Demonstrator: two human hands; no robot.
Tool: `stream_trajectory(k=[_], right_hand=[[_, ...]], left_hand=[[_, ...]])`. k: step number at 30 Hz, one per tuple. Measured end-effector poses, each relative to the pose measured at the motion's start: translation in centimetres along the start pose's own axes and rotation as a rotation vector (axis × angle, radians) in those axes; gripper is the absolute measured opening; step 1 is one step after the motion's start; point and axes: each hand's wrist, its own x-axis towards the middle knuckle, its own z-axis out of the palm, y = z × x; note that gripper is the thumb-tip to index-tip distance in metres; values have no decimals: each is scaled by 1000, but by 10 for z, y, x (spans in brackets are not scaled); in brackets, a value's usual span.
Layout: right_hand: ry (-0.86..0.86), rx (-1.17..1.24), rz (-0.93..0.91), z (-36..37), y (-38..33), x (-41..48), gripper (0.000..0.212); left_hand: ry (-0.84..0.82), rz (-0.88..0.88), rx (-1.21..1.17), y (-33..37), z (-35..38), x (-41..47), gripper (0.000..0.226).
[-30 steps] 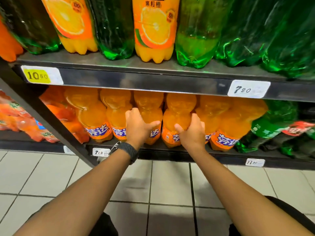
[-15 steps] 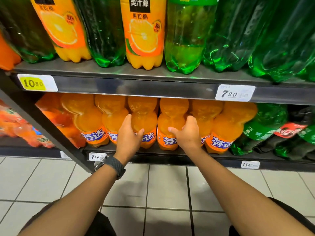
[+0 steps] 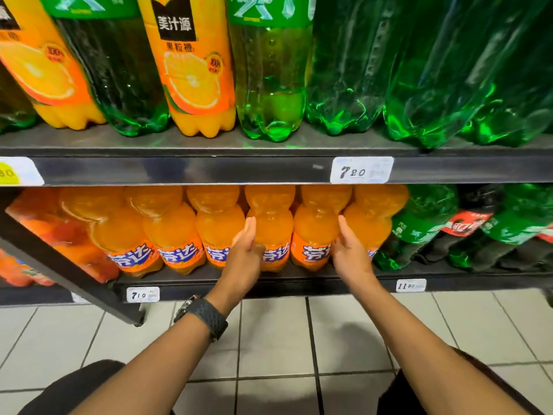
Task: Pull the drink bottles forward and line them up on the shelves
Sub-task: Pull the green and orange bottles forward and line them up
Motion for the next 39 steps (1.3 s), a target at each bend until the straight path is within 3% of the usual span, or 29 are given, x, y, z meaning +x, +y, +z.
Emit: stream_trajectory(k=[2, 5, 7, 9, 11, 13, 17, 21, 25, 27, 29, 31, 33, 36, 39], right_hand=[[22, 72, -8, -13, 6, -2, 51], [362, 167, 119, -49, 23, 3, 36], [423, 160, 229, -73, 32, 9, 45], [271, 137, 235, -81, 34, 15, 60], [173, 32, 214, -79, 34, 17, 65], [181, 17, 208, -76, 36, 15, 66], [156, 7, 168, -75, 40, 9, 63], [209, 17, 151, -72, 39, 7, 55], [128, 2, 143, -74, 35, 5, 59], [106, -59, 164, -81, 28, 6, 57], [60, -274, 172, -88, 17, 1, 39], [-45, -480, 120, -88, -8, -14, 22], [-206, -474, -4, -80, -47, -32, 11], [-404, -464, -201, -68, -132, -54, 15], [-460, -490, -359, -63, -230, -69, 18]], left_hand=[[-13, -33, -54, 2, -4, 1, 57], [55, -95, -104, 7, -4, 1, 55], [186, -69, -15, 11, 9, -12, 51], [216, 69, 143, 14, 37, -28, 46], [23, 156, 120, 18, 72, -32, 48], [-119, 92, -28, 30, 97, -22, 50], [-24, -42, -113, 39, 112, -1, 66], [-4, -93, -85, 36, 106, 2, 64], [-17, -84, -170, 42, 98, -2, 64], [-29, -90, -163, 46, 89, -7, 56], [-65, -114, -52, 53, 72, -16, 36], [-144, -75, 37, 65, 46, -31, 18], [-219, 17, 88, 87, 18, -47, 18], [-202, 171, 190, 138, -23, -67, 17], [-136, 236, 260, 200, -63, -82, 17]])
